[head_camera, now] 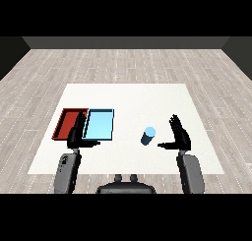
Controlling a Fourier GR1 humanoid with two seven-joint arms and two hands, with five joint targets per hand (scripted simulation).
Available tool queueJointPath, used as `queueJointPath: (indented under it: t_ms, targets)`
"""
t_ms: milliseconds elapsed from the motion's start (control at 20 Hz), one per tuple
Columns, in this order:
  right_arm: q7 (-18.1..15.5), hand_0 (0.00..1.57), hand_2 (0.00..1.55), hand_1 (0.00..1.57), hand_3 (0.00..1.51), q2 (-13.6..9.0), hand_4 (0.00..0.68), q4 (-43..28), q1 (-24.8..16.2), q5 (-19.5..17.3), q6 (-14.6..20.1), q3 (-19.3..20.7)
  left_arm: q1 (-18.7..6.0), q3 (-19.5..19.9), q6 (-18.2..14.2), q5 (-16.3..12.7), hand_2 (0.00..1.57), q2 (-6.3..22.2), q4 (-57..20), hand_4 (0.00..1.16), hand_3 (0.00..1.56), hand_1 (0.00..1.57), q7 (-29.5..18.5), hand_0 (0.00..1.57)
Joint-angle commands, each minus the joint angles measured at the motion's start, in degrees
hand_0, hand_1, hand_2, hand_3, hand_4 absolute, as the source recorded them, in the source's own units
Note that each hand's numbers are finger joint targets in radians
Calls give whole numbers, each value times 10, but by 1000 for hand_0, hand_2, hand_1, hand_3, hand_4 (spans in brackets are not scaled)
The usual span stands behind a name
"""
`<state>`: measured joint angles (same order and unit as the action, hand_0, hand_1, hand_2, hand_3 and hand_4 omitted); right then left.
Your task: Pick the blue can and put it in the blue box
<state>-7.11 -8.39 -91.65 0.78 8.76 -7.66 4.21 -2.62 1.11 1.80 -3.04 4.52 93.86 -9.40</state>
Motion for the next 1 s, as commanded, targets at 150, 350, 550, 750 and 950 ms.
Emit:
queueJointPath:
  t_ms: [150,350,550,750,950]
  targets:
    - [-58,0,0,0,0,-9,0,31,27,51,-59,31,30,30,55,-43,0,13,13,0,0,0,-107,0]
    - [-77,0,0,0,0,-14,0,72,32,49,-80,42,-14,37,45,-39,0,5,-13,0,0,0,-114,0]
    - [-75,0,0,0,0,7,0,17,-16,46,-79,31,-25,33,29,-29,0,-8,-33,0,0,0,-115,0]
    - [-46,0,0,0,0,-14,0,25,10,76,-101,58,14,20,33,-12,0,-10,-8,0,0,0,-125,0]
    - [-48,0,0,0,0,22,0,2,-10,59,-83,25,18,58,71,-49,0,15,-26,0,0,0,-153,0]
